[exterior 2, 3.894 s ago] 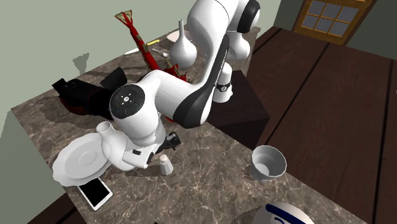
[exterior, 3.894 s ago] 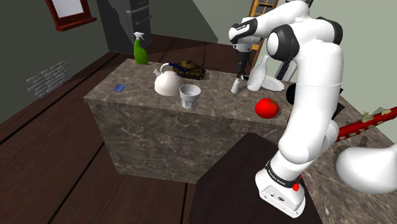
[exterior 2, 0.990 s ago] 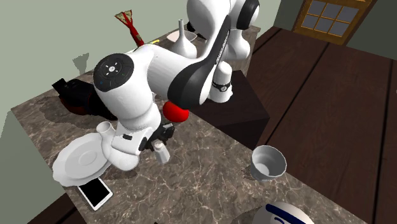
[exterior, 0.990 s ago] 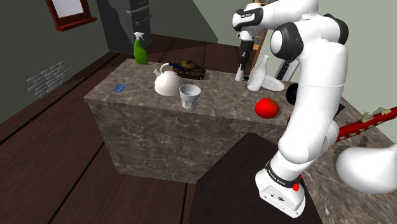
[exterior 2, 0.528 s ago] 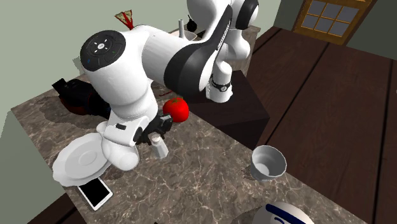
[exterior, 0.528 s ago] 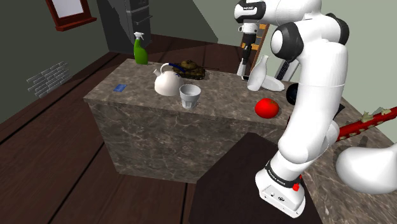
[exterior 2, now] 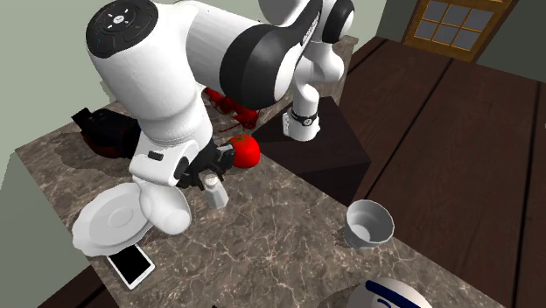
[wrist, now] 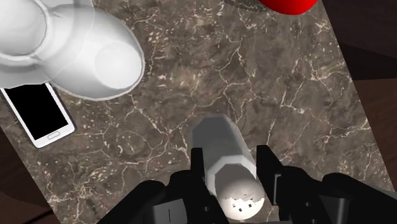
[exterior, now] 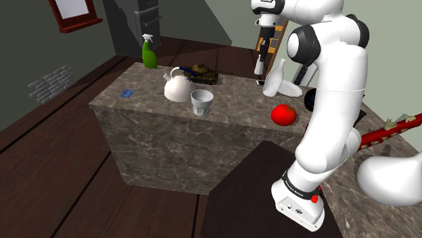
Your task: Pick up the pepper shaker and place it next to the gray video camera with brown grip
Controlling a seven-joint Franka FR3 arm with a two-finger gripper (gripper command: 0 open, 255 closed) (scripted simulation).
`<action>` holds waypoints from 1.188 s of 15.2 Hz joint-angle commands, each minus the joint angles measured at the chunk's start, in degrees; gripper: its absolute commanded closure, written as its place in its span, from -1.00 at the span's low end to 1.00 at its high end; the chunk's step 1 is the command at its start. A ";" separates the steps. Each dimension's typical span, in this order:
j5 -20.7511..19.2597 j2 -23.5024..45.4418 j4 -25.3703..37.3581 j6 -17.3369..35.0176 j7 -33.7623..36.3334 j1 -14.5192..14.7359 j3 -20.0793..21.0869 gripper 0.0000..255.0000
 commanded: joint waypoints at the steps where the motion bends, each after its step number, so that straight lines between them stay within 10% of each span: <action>1: 0.13 0.31 1.95 -1.67 -0.12 -0.31 -0.03 1.00; 7: 0.88 2.11 8.94 -6.89 -0.51 -1.64 -0.04 1.00; 18: -10.28 -20.86 -20.80 2.60 -5.16 0.07 -3.88 1.00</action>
